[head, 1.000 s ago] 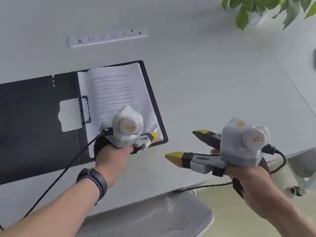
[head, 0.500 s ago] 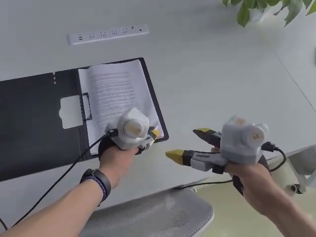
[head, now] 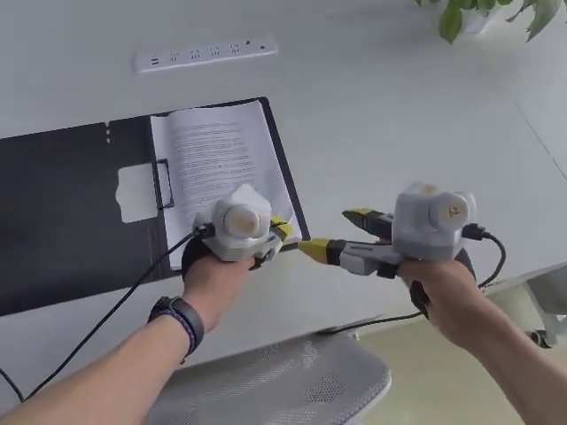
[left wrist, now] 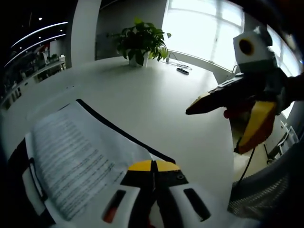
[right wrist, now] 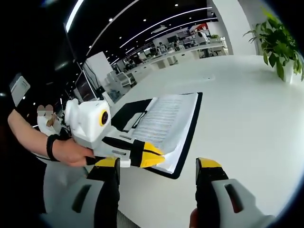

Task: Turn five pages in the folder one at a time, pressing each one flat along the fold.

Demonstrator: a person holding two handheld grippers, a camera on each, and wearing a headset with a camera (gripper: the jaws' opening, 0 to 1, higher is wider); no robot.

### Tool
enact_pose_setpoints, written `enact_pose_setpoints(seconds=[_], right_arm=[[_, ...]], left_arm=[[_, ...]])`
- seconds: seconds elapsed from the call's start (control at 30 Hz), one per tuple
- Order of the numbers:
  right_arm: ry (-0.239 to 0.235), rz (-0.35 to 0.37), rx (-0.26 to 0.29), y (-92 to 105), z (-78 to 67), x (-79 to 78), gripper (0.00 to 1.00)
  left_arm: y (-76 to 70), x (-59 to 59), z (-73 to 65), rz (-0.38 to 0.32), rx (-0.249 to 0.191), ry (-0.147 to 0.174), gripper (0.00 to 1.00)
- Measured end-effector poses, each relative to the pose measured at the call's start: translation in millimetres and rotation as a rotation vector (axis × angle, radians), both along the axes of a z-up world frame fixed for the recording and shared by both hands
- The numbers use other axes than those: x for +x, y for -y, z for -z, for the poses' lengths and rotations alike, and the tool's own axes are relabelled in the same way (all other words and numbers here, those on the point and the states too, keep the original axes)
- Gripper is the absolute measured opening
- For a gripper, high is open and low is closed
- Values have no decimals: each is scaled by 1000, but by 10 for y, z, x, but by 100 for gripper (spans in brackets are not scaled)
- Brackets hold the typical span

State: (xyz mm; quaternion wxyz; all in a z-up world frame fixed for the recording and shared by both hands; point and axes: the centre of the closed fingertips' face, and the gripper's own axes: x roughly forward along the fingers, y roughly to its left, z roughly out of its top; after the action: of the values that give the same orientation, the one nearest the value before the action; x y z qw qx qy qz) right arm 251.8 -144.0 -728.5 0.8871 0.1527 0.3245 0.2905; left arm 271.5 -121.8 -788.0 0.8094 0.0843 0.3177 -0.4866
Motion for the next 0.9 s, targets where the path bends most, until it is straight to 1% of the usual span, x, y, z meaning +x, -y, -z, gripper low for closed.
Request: enact_pose_setpoints(seconds=[0.03, 0.07, 0.13, 0.17, 0.2, 0.3, 0.37, 0.47, 0.5, 0.6, 0.73, 0.8, 0.9], right_arm=[[-14, 13, 44, -20, -4, 63, 61], [-31, 17, 63, -30, 13, 96, 61], [-33, 25, 63, -17, 71, 212, 58], [-37, 32, 75, -21, 89, 255, 55], [-57, 53, 114, -35, 114, 312, 53], [-99, 84, 195, -76, 155, 408, 50], [-108, 90, 207, -82, 201, 451, 48], [-152, 94, 220, -113, 326, 500, 44], [-160, 95, 223, -120, 354, 512, 42], [-199, 106, 268, -229, 363, 501, 38], [-219, 104, 278, -327, 381, 502, 35], [-225, 99, 281, -377, 376, 497, 31], [-232, 98, 285, -412, 382, 516, 28]], left_arm=[[-2, -4, -7, -1, -6, -3, 0], [-1, -8, -11, -4, -11, -8, 0], [-7, -16, -18, -7, -11, -6, 0], [-9, -24, -27, -6, -12, -5, 0], [-15, -25, -31, -8, -13, -3, 0], [-20, -24, -41, -10, -19, -2, 0], [-22, -22, -61, -10, -22, 0, 0], [-22, -18, -72, -11, -27, 4, 0], [-20, -20, -75, -11, -28, 5, 0], [-24, -19, -76, -14, -30, 4, 0], [-25, -22, -85, -13, -32, 6, 0], [-28, -19, -87, -13, -32, 7, 0], [-31, -19, -94, -13, -32, 8, 0]])
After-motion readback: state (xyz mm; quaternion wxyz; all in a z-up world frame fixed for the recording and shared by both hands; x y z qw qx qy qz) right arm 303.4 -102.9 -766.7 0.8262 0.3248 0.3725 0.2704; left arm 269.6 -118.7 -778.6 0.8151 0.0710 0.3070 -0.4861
